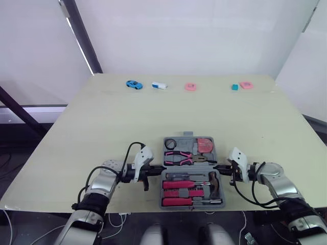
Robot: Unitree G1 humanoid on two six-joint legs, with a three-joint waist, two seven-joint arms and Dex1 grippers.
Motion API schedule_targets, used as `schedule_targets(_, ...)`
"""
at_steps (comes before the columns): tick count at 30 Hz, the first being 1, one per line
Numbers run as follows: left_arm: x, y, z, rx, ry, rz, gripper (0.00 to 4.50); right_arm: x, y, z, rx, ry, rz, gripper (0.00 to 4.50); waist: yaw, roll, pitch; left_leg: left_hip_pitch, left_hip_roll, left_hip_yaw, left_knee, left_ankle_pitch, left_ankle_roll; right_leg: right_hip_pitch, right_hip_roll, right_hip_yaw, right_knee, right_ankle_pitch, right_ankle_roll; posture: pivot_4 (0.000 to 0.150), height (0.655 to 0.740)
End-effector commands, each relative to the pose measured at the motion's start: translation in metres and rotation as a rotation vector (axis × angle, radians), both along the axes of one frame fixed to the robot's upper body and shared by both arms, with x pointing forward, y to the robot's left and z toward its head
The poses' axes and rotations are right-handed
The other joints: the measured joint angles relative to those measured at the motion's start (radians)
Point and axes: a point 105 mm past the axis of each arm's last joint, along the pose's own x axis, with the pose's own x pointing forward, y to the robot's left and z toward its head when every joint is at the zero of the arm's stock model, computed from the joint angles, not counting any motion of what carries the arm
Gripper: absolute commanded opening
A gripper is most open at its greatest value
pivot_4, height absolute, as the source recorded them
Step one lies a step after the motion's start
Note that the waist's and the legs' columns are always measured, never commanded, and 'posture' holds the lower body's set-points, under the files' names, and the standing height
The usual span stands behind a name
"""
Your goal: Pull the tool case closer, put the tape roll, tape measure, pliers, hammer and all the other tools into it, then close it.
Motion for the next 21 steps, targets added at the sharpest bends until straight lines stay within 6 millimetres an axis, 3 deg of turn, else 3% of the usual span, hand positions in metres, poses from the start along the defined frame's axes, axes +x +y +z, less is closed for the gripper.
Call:
schedule_targets(1, 0.003, -0.004, 0.0, 0.012, -0.014, -0.004, 0.0, 0.001, 0.017, 0.015, 0.042, -0.051, 0.065, 0.03, 0.0, 0.0, 0.0, 0.0, 0.0, 0.0, 0.0, 0.0, 0.0, 0.0, 0.0, 0.0, 0.0, 0.0, 0.0, 0.15, 0.74)
schedule_targets(10, 0.0, -0.002, -0.004, 0.029, -0.005, -0.01, 0.0, -0.004, 0.013, 0.009, 0.02, -0.01, 0.06, 0.03, 0.0, 0.0, 0.0, 0.0, 0.0, 0.0, 0.0, 0.0, 0.0, 0.0, 0.0, 0.0, 0.0, 0.0, 0.0, 0.15, 0.74)
schedule_targets(21, 0.003, 0.013, -0.004, 0.066, -0.035, 0.029, 0.0, -0.006, -0.007, 0.007, -0.021, 0.027, 0.02, 0.03, 0.001, 0.0, 0.0, 0.0, 0.0, 0.0, 0.0, 0.0, 0.0, 0.0, 0.0, 0.0, 0.0, 0.0, 0.0, 0.15, 0.74)
